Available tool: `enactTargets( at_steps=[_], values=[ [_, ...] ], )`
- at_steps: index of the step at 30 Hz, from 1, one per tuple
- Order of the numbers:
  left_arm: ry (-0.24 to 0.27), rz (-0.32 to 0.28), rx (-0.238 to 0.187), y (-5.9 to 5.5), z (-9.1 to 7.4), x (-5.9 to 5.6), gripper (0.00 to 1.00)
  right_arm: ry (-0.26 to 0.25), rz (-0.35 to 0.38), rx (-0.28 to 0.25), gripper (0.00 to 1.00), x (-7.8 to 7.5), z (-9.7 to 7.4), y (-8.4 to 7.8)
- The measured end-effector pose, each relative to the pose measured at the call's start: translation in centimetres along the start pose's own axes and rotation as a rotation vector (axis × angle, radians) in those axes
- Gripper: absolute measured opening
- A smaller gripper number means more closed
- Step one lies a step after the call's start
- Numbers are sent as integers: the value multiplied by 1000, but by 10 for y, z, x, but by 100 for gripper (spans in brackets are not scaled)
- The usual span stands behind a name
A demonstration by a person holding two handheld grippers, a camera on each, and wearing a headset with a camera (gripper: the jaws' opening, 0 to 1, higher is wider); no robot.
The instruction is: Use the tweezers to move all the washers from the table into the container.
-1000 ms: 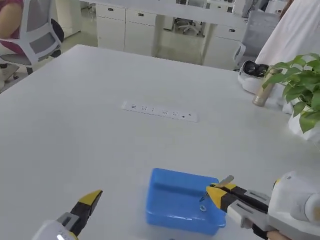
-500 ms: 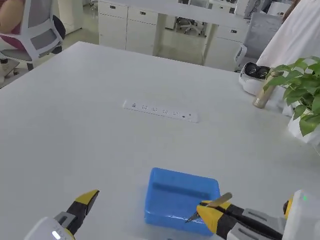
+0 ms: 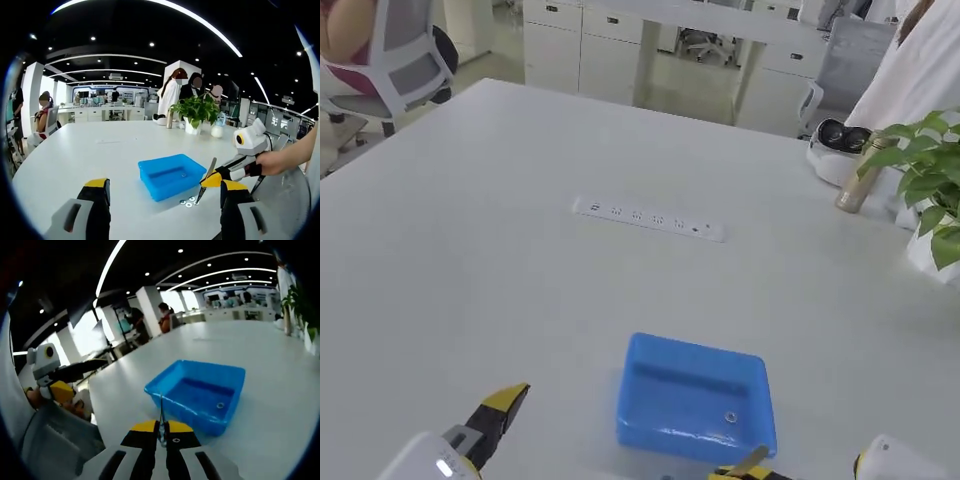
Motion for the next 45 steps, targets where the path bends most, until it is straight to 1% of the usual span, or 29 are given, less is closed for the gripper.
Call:
enactTargets(
  at_steps=[3, 5, 8, 10, 11, 14, 15, 16, 18, 21, 23, 28, 29, 32, 35, 37, 40, 45],
  values=[
    [-3, -3, 5, -1, 0, 0, 93, 0, -22, 17, 3, 1, 1, -4],
    [-8, -5, 6, -1, 1, -1, 93, -5, -20, 9, 3, 0, 0, -3],
    [-7, -5, 8, -1, 1, -1, 93, 11, -21, 11, 3, 3, 0, -3],
    [-3, -6, 9, -1, 1, 0, 92, 20, -50, 21, 3, 8, 1, -3],
    [-4, -9, 10, -1, 1, 0, 92, 34, -72, 31, 3, 11, 1, -2],
    [-6, -9, 14, -2, 1, 0, 92, 36, -116, 48, 3, 15, 2, -1],
    [-7, -7, 16, -2, 1, -1, 92, 46, -140, 60, 3, 17, 2, -1],
    [-8, -7, 18, -3, 1, -1, 92, 48, -153, 60, 3, 18, 3, -1],
    [-11, -6, 18, -3, 1, -1, 92, 59, -154, 62, 3, 19, 4, -1],
    [-7, -6, 21, -3, 1, -1, 91, 66, -194, 76, 3, 21, 4, -1],
    [-3, -9, 22, -3, 1, 0, 91, 71, -206, 86, 3, 20, 5, -1],
    [-2, -10, 25, -4, 1, 1, 91, 76, -197, 86, 3, 17, 6, -5],
    [-2, -9, 25, -4, 1, 0, 91, 75, -194, 85, 3, 17, 6, -6],
    [-4, -9, 29, -4, 1, 0, 90, 74, -152, 65, 3, 18, 4, -5],
    [-4, -9, 29, -4, 1, 0, 90, 68, -155, 73, 3, 18, 3, -6],
    [-4, -9, 28, -4, 1, 0, 90, 68, -142, 66, 3, 20, 3, -6],
    [-7, -10, 28, -4, 1, 0, 90, 74, -143, 65, 3, 24, 3, -5],
    [-6, -9, 29, -4, 1, 0, 90, 87, -179, 74, 3, 33, 3, -3]
  ],
)
Point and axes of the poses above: the centre of the closed fingertips' face, and the gripper's own axes: z roughly forward along the fingers, x roughly to its left, y roughly out of its top, the point moved 4 cm from there along -z, roughly backward along the fingers, and after that the axes turned 13 degrees about -z, right-handed, at the moved point
